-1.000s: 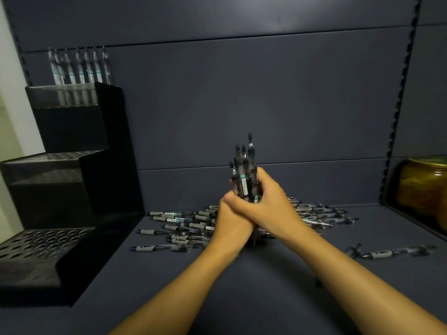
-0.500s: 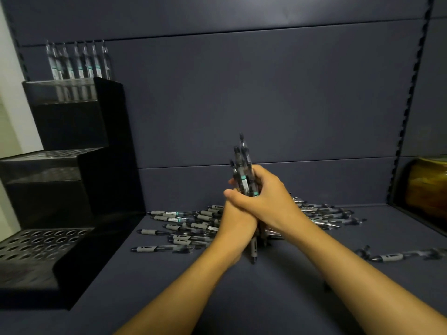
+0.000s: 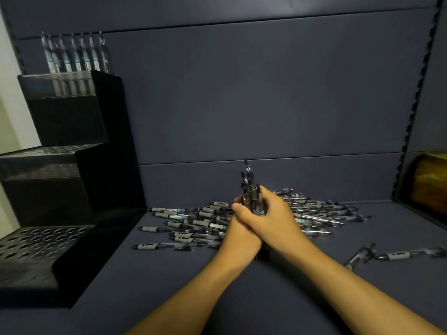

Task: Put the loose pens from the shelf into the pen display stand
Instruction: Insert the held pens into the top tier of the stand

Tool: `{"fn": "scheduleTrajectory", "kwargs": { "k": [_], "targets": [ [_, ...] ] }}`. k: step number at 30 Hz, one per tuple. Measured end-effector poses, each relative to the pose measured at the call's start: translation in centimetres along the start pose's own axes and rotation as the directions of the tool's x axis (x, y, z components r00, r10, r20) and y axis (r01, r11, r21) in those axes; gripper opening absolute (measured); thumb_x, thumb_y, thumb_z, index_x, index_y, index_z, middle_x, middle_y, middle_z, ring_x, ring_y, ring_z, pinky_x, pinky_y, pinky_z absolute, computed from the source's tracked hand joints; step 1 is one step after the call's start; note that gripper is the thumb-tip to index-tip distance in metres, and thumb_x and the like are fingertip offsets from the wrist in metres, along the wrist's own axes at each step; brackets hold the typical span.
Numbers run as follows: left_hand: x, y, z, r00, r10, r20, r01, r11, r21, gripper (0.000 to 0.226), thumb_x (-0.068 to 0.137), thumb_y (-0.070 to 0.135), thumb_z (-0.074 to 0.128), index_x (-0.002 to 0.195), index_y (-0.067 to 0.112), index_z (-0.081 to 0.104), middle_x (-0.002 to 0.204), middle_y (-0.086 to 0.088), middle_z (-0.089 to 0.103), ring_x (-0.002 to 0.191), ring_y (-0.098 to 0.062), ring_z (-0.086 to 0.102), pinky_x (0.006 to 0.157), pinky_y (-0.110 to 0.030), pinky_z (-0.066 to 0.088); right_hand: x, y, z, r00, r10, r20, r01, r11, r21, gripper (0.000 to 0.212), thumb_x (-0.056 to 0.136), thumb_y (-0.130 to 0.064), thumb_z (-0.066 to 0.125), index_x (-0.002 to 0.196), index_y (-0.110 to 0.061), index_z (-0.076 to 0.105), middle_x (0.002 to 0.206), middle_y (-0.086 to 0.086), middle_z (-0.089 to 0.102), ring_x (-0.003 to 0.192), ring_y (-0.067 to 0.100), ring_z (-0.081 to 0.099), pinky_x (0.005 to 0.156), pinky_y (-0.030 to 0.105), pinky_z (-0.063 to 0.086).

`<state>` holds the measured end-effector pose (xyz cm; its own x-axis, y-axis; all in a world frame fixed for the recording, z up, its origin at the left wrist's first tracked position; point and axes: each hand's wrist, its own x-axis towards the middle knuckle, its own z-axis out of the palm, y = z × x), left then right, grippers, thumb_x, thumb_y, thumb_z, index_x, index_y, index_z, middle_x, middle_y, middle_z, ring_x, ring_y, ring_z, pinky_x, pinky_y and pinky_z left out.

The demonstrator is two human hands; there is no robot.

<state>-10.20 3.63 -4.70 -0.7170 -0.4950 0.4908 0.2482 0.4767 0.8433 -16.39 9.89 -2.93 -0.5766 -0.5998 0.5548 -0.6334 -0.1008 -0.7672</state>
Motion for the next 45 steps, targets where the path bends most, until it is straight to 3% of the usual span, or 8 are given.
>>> {"fn": "scheduleTrajectory", "kwargs": {
  "k": [8, 12, 15, 19, 26, 29, 33, 45],
  "targets": [
    [-0.1, -1.0, 0.0, 0.996, -0.077, -0.037, 0.076, 0.997, -0.007, 0.034, 0.078, 0.033, 0.060, 0.107, 0.016, 0.060, 0.099, 0.002, 0.070, 0.096, -0.006, 0.068, 0.083, -0.029, 0.056, -0.4, 0.6, -0.1, 0.994, 0.106, -0.017, -0.104, 0.990, 0.090, 0.010, 0.084, -0.020, 0.075, 0.089, -0.023, 0.066, 0.084, -0.004, 0.072, 0.083, 0.011, 0.069, 0.079, 0.032, 0.055],
    [-0.4, -1.1, -0.1, 0.992, -0.125, 0.023, 0.125, 0.992, 0.004, 0.035, 0.090, 0.006, 0.059, 0.121, 0.016, 0.047, 0.110, 0.008, 0.064, 0.099, 0.009, 0.061, 0.080, -0.009, 0.049, -0.3, 0.7, -0.4, 0.986, 0.160, -0.038, -0.155, 0.981, 0.118, 0.007, 0.087, -0.021, 0.073, 0.088, -0.023, 0.066, 0.083, -0.001, 0.072, 0.081, 0.014, 0.069, 0.078, 0.035, 0.057],
    [-0.4, -0.9, 0.0, 0.992, -0.121, 0.028, 0.121, 0.993, 0.009, 0.040, 0.096, -0.001, 0.048, 0.131, 0.016, 0.052, 0.122, 0.003, 0.065, 0.113, -0.002, 0.061, 0.095, -0.016, 0.050, -0.4, 0.5, -0.5, 0.988, 0.154, -0.027, -0.150, 0.983, 0.104, 0.012, 0.087, -0.029, 0.073, 0.093, -0.023, 0.064, 0.084, -0.004, 0.071, 0.082, 0.010, 0.068, 0.080, 0.036, 0.056],
    [-0.4, 0.7, -0.4, 0.997, -0.081, -0.011, 0.080, 0.996, -0.049, 0.025, 0.100, 0.006, 0.048, 0.120, 0.007, 0.063, 0.099, 0.004, 0.071, 0.098, -0.011, 0.068, 0.078, -0.019, 0.054, -0.3, -0.7, -0.5, 0.998, 0.050, -0.024, -0.049, 0.997, 0.056, 0.024, 0.082, -0.041, 0.074, 0.099, -0.027, 0.064, 0.086, -0.008, 0.071, 0.083, 0.005, 0.067, 0.081, 0.033, 0.055],
    [-0.5, 5.9, -5.2, 0.998, -0.063, 0.000, 0.062, 0.983, -0.175, 0.020, 0.100, 0.022, 0.052, 0.115, 0.015, 0.063, 0.097, -0.005, 0.075, 0.087, -0.017, 0.073, 0.075, -0.030, 0.059, 1.7, -5.5, -2.6, 0.984, -0.028, 0.176, -0.004, 0.984, 0.178, 0.060, 0.080, -0.077, 0.050, 0.124, -0.038, 0.064, 0.098, -0.003, 0.074, 0.083, 0.014, 0.069, 0.078, 0.042, 0.058],
    [-0.8, 7.7, -7.1, 0.995, -0.078, 0.056, 0.088, 0.969, -0.230, 0.024, 0.099, 0.022, 0.052, 0.115, 0.007, 0.061, 0.091, -0.010, 0.075, 0.073, -0.022, 0.072, 0.064, -0.030, 0.057, 2.8, -7.6, -3.0, 0.981, -0.090, 0.170, 0.068, 0.989, 0.129, 0.040, 0.089, -0.056, 0.058, 0.116, -0.029, 0.071, 0.093, -0.003, 0.075, 0.079, 0.013, 0.069, 0.079, 0.043, 0.059],
    [-1.1, 9.7, -9.0, 0.996, -0.075, 0.042, 0.084, 0.961, -0.262, 0.024, 0.099, 0.024, 0.051, 0.114, 0.010, 0.063, 0.104, -0.006, 0.075, 0.075, -0.022, 0.072, 0.066, -0.034, 0.059, 3.9, -9.9, -2.4, 0.984, -0.105, 0.143, 0.066, 0.965, 0.252, 0.019, 0.091, -0.025, 0.069, 0.105, -0.014, 0.075, 0.084, -0.003, 0.074, 0.077, 0.006, 0.070, 0.070, 0.023, 0.058],
    [-0.5, 14.4, -17.3, 0.998, 0.001, -0.061, -0.017, 0.967, -0.254, 0.026, 0.100, 0.031, 0.048, 0.117, 0.020, 0.064, 0.105, -0.005, 0.076, 0.088, -0.028, 0.075, 0.072, -0.039, 0.062, 7.3, -18.2, 2.6, 0.973, -0.194, 0.122, 0.127, 0.900, 0.416, 0.012, 0.091, -0.018, 0.067, 0.098, -0.009, 0.070, 0.075, -0.002, 0.072, 0.062, 0.007, 0.065, 0.058, 0.017, 0.054]
  ]
}}
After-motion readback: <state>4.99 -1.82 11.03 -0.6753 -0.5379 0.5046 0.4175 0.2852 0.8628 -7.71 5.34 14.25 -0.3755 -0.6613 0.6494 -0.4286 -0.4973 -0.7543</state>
